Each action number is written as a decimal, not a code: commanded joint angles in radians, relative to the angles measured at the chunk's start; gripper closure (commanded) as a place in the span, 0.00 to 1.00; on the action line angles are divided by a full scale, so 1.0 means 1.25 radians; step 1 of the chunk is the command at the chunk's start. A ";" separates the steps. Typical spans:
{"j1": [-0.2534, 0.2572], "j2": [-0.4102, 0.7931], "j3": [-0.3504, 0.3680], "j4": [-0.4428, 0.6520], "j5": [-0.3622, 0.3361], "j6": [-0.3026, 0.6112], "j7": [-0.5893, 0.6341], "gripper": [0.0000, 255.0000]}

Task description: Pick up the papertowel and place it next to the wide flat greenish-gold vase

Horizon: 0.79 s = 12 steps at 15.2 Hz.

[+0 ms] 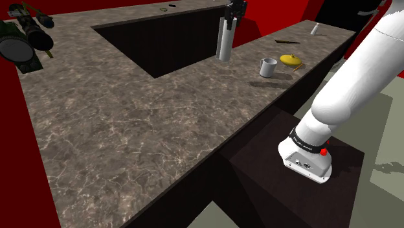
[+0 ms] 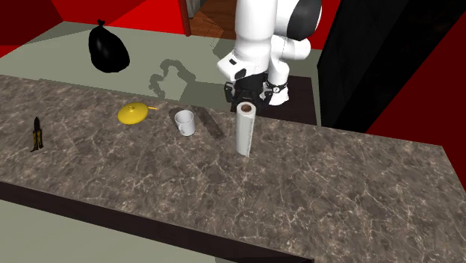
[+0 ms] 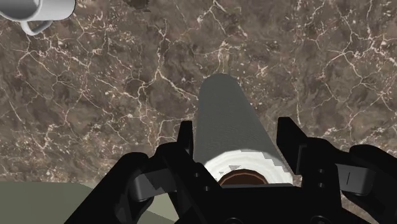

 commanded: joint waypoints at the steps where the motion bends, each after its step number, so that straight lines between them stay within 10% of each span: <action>1: 0.000 0.002 0.000 0.024 0.000 -0.022 0.000 1.00; 12: 0.000 0.020 0.000 0.164 0.003 -0.145 -0.004 1.00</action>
